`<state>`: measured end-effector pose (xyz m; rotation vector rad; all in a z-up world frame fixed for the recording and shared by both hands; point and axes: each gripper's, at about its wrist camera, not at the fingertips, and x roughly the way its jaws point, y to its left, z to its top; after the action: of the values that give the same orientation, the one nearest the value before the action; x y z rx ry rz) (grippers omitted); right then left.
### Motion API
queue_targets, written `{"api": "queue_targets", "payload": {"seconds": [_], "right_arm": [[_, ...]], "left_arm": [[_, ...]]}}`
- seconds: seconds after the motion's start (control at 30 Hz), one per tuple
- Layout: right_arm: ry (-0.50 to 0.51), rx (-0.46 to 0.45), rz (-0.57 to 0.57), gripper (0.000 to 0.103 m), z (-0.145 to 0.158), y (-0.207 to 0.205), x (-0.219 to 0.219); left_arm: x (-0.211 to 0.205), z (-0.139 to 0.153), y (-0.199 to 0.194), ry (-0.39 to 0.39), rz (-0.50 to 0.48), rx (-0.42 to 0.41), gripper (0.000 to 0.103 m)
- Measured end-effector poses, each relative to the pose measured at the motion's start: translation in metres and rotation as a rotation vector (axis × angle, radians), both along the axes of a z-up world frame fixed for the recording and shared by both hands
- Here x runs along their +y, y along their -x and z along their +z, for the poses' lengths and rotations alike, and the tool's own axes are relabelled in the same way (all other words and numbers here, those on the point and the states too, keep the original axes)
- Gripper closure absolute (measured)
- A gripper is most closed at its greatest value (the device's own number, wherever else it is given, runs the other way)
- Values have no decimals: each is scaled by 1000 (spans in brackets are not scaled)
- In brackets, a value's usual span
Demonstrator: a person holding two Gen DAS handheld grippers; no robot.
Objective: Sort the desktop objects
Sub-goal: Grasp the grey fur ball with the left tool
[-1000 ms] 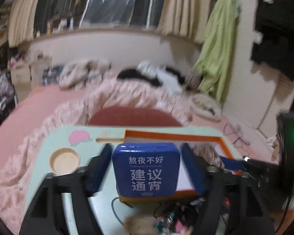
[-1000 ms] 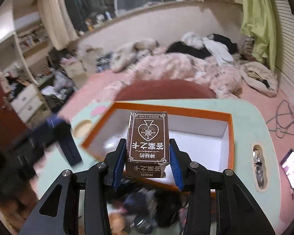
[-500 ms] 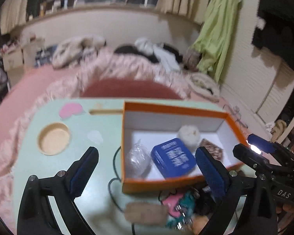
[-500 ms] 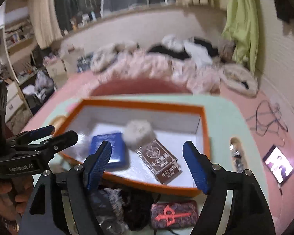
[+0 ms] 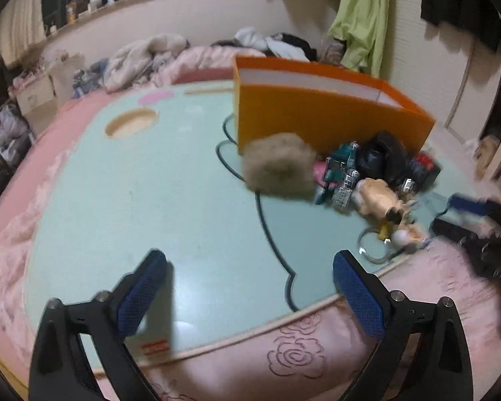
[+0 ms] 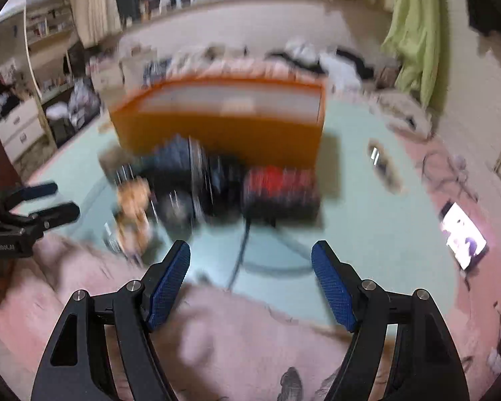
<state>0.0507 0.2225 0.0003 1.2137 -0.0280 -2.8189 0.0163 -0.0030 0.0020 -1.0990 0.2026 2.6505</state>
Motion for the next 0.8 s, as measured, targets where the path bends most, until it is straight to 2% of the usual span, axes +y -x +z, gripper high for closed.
{"api": "queue_targets", "payload": {"seconds": [0.13, 0.8], "right_arm": [[-40, -6, -26, 23, -3, 13, -2], [-37, -3, -24, 19, -3, 20, -5]], "left_arm": [[4, -1, -2, 10, -14, 15, 0], [3, -3, -4, 4, -9, 28, 0]]}}
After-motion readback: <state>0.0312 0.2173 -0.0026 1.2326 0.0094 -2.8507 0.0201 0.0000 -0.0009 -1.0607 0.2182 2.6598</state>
